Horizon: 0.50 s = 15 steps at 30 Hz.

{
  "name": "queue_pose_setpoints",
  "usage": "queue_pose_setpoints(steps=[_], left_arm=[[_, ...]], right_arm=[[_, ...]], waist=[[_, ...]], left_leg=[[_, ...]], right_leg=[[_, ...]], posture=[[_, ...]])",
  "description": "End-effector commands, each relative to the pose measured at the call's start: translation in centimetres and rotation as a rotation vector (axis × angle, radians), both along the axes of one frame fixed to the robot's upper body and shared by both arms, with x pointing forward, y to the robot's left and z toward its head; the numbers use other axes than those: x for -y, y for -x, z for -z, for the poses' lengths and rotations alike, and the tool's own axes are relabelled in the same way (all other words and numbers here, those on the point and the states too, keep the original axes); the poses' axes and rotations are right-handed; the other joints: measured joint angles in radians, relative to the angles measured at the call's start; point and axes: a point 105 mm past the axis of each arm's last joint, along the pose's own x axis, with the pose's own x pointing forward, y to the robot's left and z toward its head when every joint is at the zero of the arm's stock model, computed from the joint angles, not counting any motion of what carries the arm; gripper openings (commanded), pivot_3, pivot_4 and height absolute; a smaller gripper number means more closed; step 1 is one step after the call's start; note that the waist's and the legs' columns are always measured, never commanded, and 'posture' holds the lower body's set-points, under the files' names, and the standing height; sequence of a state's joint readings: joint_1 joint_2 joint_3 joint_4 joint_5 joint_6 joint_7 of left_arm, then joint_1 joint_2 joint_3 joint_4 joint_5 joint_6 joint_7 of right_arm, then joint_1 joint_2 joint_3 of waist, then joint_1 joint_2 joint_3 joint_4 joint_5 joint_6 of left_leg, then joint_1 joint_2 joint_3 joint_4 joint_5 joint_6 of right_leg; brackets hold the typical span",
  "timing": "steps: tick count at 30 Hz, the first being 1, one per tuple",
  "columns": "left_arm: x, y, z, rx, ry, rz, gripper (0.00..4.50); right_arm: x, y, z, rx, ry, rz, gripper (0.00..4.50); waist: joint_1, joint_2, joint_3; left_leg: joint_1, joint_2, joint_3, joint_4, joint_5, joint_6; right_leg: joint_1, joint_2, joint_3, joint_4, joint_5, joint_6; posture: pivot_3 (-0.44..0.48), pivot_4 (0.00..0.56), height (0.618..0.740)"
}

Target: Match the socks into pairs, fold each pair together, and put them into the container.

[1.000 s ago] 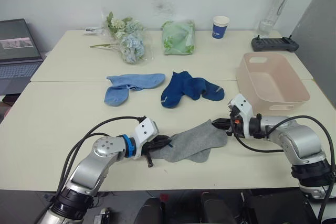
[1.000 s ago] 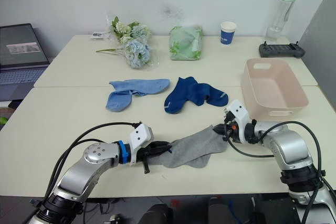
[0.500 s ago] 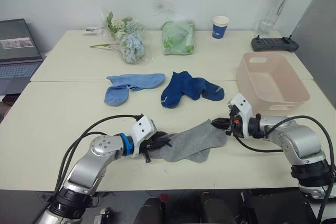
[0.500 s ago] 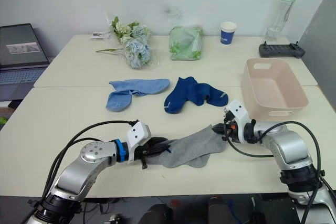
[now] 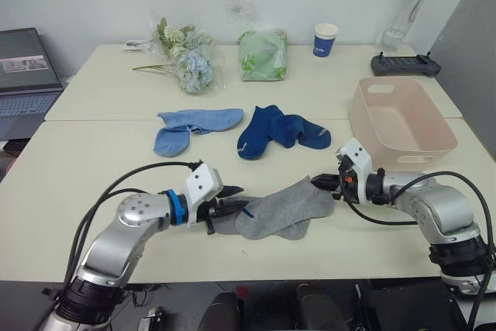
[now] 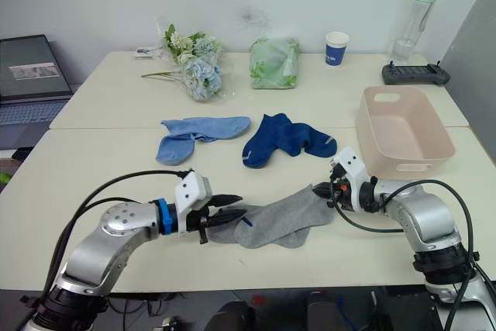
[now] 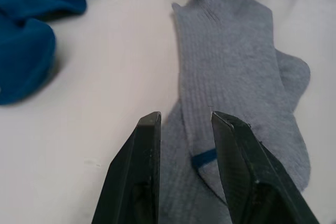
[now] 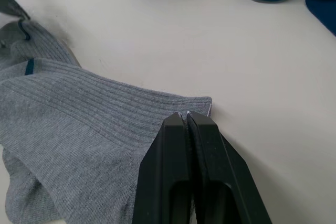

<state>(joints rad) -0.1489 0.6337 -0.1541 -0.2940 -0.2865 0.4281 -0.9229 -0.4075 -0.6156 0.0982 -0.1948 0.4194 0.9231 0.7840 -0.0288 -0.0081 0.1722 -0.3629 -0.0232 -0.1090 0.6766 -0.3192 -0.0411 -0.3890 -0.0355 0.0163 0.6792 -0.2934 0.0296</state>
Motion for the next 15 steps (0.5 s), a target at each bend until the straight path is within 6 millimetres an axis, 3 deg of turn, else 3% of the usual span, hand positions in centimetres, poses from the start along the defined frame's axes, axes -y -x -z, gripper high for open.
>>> queue_pose_setpoints(steps=[1, 6, 12, 15], left_arm=[[0.5, -0.1, 0.7, 0.006, -0.03, 0.01, 1.56], [0.3, -0.1, 1.8, -0.012, -0.059, 0.003, 1.56], [0.5, 0.0, 1.5, -0.016, -0.033, 0.015, 1.56], [0.5, 0.0, 1.4, -0.006, -0.032, 0.023, 1.0]], right_arm=[[-0.6, 0.3, -1.4, 0.056, -0.031, -0.03, 0.0], [-0.6, 0.4, -1.4, 0.06, -0.026, -0.029, 0.0], [-0.5, 0.5, -1.4, 0.059, -0.026, -0.027, 0.0], [-0.6, 0.5, -1.4, 0.058, -0.027, -0.027, 0.0]], waist=[[0.0, 0.0, 0.0], [-0.001, 0.0, 0.0], [0.0, 0.0, 0.0], [-0.001, 0.0, 0.0]], left_leg=[[0.0, 0.0, 0.0, 0.0, 0.0, 0.0], [0.0, 0.0, 0.0, 0.0, 0.0, 0.0], [0.0, 0.0, 0.0, 0.0, 0.0, 0.0], [0.0, 0.0, 0.0, 0.0, 0.0, 0.0]], right_leg=[[0.0, 0.0, 0.0, 0.0, 0.0, 0.0], [0.0, 0.0, 0.0, 0.0, 0.0, 0.0], [0.0, 0.0, 0.0, 0.0, 0.0, 0.0], [0.0, 0.0, 0.0, 0.0, 0.0, 0.0]], posture=[[0.0, 0.15, 0.74], [0.0, 0.15, 0.74], [0.0, 0.15, 0.74], [0.0, 0.15, 0.74]])
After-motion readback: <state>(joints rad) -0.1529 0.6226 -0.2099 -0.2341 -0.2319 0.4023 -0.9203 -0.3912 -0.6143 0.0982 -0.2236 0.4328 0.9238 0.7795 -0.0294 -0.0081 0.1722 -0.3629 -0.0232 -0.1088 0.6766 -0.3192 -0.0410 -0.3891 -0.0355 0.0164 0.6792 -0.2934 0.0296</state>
